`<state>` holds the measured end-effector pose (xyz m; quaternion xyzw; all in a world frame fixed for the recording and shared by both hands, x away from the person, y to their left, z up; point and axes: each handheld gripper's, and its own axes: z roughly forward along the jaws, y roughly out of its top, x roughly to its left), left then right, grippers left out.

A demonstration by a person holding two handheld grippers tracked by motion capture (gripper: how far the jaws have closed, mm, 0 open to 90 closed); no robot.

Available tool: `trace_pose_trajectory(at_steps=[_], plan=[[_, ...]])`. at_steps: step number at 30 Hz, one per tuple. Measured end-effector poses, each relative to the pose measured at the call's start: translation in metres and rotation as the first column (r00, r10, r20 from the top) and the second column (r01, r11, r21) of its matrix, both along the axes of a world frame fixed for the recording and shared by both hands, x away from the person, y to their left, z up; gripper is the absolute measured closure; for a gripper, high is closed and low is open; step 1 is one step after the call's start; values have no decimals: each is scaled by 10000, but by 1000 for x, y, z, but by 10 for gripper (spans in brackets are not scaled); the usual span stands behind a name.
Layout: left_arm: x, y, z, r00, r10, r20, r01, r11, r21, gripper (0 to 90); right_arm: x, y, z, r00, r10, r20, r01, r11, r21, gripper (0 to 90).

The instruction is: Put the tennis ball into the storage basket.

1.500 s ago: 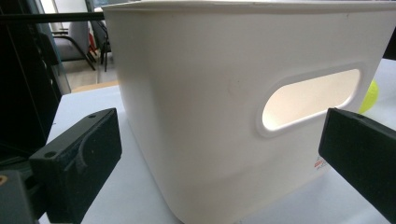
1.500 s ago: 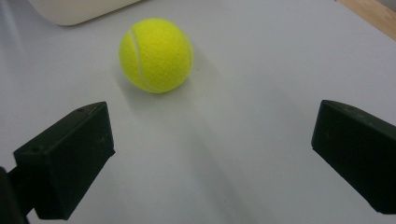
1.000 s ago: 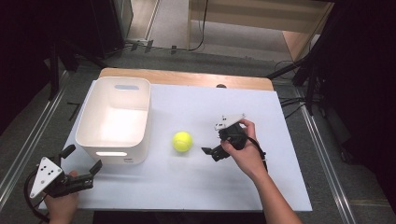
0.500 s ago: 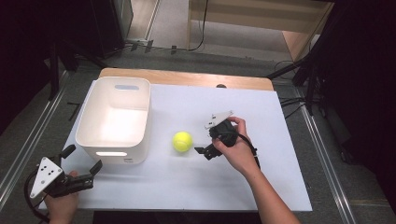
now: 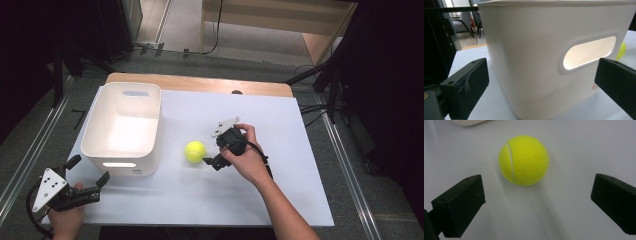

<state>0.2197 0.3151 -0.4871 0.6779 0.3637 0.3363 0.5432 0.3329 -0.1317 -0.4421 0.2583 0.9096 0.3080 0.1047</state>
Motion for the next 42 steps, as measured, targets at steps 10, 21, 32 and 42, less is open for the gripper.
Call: trace_pose_trajectory(at_steps=[10, 21, 32, 42], plan=[[0, 0, 0, 10000, -5, 5, 5, 10000, -7, 0, 4, 10, 0, 9998, 120, -139, -123, 9998, -181, 0], [0, 0, 0, 10000, -12, 8, 12, 10000, -26, 0, 9, 22, -1, 9989, 395, -248, -404, 9984, -396, 0], [0, 0, 0, 10000, -19, 14, 19, 10000, -20, 0, 11, 31, -3, 9980, 496, -390, -516, 9973, -531, 0], [0, 0, 0, 10000, -29, 13, 29, 10000, -18, 0, 15, 40, -9, 9963, 598, -624, -648, 9946, -805, 0]])
